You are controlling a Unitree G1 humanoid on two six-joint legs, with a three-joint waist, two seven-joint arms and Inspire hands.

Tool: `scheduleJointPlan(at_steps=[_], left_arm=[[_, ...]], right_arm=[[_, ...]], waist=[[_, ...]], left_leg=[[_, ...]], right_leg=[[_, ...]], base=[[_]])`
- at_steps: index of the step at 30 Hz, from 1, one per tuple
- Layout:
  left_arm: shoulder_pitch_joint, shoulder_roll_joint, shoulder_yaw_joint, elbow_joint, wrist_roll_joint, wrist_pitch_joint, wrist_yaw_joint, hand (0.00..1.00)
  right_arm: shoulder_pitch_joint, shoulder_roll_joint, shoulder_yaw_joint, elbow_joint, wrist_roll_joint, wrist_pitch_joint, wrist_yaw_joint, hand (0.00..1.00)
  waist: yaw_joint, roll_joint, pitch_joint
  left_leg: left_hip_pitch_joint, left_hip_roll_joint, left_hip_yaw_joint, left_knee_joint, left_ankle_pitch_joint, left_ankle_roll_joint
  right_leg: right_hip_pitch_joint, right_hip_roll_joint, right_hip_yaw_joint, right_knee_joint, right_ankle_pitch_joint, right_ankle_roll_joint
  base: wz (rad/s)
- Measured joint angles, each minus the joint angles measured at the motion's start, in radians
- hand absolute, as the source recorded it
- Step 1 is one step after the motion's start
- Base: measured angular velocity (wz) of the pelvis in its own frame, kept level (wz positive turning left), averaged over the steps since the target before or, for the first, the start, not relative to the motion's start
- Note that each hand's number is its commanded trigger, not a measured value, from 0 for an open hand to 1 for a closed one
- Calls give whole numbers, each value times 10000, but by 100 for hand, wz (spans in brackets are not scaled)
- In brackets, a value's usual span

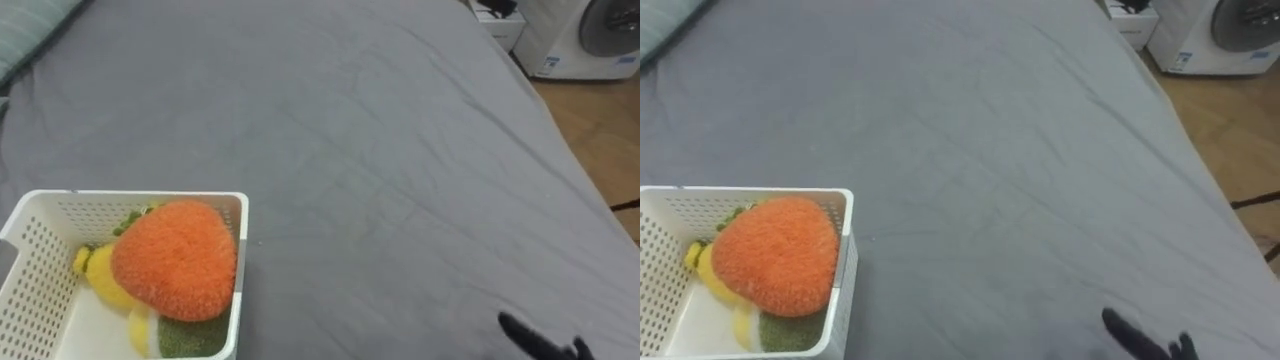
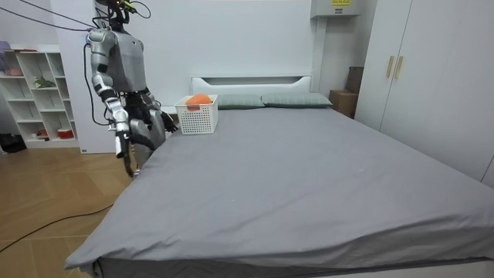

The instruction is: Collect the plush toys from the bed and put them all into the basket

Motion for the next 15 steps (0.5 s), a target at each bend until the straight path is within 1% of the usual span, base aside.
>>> scheduleJointPlan(at_steps=[2,5,7,8,9,10,11,12,13,15], left_arm=[[8,-21,72,158,1,-68,-1,0],[70,-166,315,286,0,-67,-33,0],[116,-178,508,291,6,-71,-74,0],[131,-178,626,293,9,-72,-112,0],[133,-179,706,298,19,-70,-188,0],[134,-179,715,304,31,-69,-209,0],[170,-179,716,362,28,-76,-213,0],[165,-179,719,373,37,-71,-213,0],[163,-181,728,370,45,-66,-213,0],[96,-181,726,334,122,-20,-214,0]], right_arm=[[122,9,-77,1020,23,-6,-27,0],[247,55,-372,2052,-45,-11,-94,0],[382,115,-401,2497,-61,-2,60,0],[459,160,-433,2677,-70,69,218,0],[470,186,-420,2874,-125,93,426,0],[478,195,-411,2945,-150,127,547,0],[480,202,-362,3064,-220,210,808,0],[456,201,-316,3205,-655,319,1107,0],[454,202,-275,3268,-931,374,1248,0],[453,178,504,3325,-2128,579,1749,0]], waist=[[14,34,-6],[39,180,-73],[-54,200,-72],[-60,253,-46],[-64,233,-66],[-68,271,-44],[-73,236,-65],[-72,269,-46],[-63,260,-50],[121,208,-66]], left_leg=[[60,14,-8,10,-66,-26],[75,53,22,75,-190,-58],[204,64,-13,49,-200,-79],[268,68,-43,45,-207,-92],[304,74,-56,49,-218,-109],[311,77,-68,46,-222,-116],[334,80,-81,60,-227,-124],[366,84,-93,70,-235,-139],[382,84,-110,67,-240,-147],[404,94,-110,57,-254,-168]], right_leg=[[80,16,11,6,-66,-2],[119,52,42,22,-131,-9],[256,63,39,11,-152,-33],[318,73,29,33,-184,-44],[352,84,29,32,-211,-54],[363,88,28,27,-224,-58],[380,95,21,26,-242,-66],[403,101,6,28,-249,-79],[410,101,-7,28,-256,-84],[386,120,0,32,-275,-97]], base=[[-5],[-9],[5],[8],[4],[0],[0],[0],[0],[0]])
